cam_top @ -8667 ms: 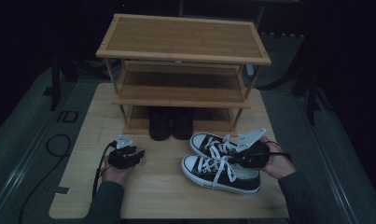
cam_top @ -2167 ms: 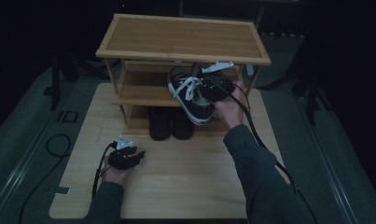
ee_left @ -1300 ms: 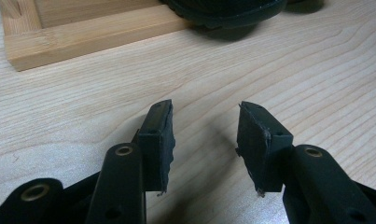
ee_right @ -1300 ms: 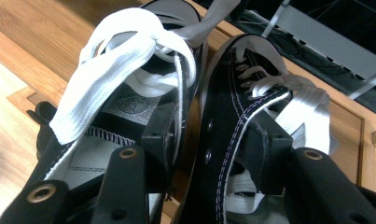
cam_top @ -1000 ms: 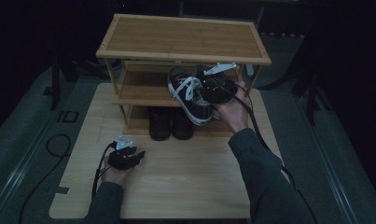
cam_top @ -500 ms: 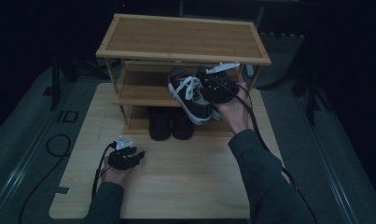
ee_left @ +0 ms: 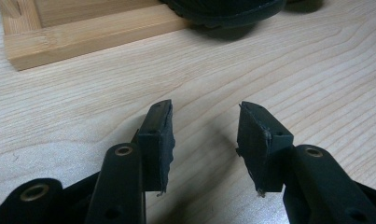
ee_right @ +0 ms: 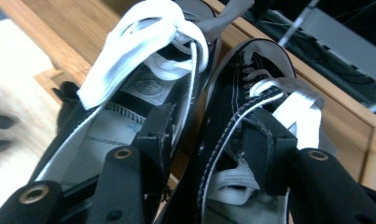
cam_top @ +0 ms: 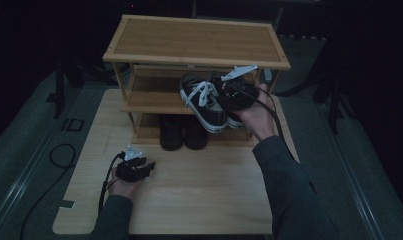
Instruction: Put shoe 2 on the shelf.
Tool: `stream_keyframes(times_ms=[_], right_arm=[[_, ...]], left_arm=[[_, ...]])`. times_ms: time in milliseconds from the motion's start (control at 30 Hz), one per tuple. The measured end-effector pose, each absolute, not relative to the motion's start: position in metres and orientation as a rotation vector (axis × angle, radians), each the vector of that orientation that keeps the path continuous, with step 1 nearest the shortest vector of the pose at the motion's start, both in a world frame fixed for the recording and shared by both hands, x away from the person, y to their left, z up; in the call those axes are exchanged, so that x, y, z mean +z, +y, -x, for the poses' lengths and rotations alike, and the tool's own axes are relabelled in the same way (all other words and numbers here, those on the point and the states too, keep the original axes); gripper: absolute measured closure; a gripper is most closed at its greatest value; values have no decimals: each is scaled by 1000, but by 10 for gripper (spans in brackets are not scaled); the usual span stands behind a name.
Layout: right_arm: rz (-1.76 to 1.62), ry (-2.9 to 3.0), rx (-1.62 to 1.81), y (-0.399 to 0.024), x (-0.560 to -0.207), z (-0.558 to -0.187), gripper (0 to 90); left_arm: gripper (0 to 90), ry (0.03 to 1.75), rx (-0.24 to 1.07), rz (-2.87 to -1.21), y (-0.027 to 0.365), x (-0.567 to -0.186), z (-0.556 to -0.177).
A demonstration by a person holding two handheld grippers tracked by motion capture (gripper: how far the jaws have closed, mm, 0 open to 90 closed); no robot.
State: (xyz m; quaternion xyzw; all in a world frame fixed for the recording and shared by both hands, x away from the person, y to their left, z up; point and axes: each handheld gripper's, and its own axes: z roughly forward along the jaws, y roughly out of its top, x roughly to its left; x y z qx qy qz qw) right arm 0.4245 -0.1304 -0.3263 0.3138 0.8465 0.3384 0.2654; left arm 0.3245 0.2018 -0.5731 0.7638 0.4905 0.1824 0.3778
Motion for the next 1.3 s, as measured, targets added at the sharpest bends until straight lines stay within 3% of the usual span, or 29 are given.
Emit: stream_keyframes(times_ms=[733,1300], right_arm=[[-740,2337,1008,-148,-311,-421,580],[-657,2383,1034,-166,-307,-414,890]], left_arm=[[559,1276,459,-1981,200,-569,-327],[576,1187,467,-2023,186,-523,-335]])
